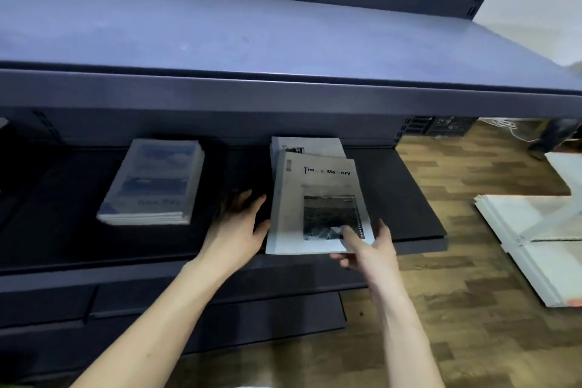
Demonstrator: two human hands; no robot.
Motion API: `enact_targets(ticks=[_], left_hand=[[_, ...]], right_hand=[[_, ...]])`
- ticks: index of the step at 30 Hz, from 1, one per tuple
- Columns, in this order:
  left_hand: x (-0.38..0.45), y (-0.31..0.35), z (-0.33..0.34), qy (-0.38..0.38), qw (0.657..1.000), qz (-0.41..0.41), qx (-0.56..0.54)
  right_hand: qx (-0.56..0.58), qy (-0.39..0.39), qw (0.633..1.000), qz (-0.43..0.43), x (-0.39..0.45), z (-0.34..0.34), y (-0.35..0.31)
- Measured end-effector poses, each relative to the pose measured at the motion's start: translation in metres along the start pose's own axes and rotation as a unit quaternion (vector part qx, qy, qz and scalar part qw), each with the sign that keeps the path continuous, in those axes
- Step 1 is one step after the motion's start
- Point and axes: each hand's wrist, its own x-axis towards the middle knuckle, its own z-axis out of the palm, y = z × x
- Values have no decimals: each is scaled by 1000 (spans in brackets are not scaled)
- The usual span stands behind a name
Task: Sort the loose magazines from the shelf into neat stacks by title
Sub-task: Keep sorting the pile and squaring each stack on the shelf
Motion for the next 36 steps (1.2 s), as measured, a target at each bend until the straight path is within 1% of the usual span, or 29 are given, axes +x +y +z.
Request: enact_targets(ticks=[2, 4, 5, 7, 9, 13, 16, 18, 20, 25, 32, 36], left_hand=[[2, 2, 2, 0, 1000, -3, 3], [-1, 27, 15, 28, 999, -28, 4], [-1, 27, 14, 31, 999, -27, -2], [-6, 32, 16, 40, 999, -34, -1], [-12, 44, 21, 53, 997, -57, 2], [-18, 55, 25, 66, 994, -87, 19], [-15, 57, 23, 73, 993, -90, 26], [-10, 57, 21, 71, 993, -93, 30], [-4, 57, 21, 69, 993, -95, 28], [5, 59, 24, 64, 994, -89, 27], [15, 58, 22, 57, 994, -92, 20], [18, 57, 23, 59, 994, -94, 25]], right_hand=[[-87, 7, 996, -21, 10, 0, -4], [-182, -28, 981, -67, 25, -22, -5], [-208, -23, 974, -90, 28, -20, -6], [-246, -21, 961, -127, 37, -22, -5], [-277, -42, 947, -155, 41, -31, -5], [-277, -45, 942, -186, 55, -40, -1], [-356, -24, 914, -193, 67, -40, 4], [-388, -26, 898, -206, 70, -39, 7], [-379, -37, 899, -216, 72, -37, 9], [-307, -50, 928, -203, 73, -35, 9], [-274, -42, 944, -179, 79, -33, 11], [-261, -29, 947, -183, 79, -32, 12]])
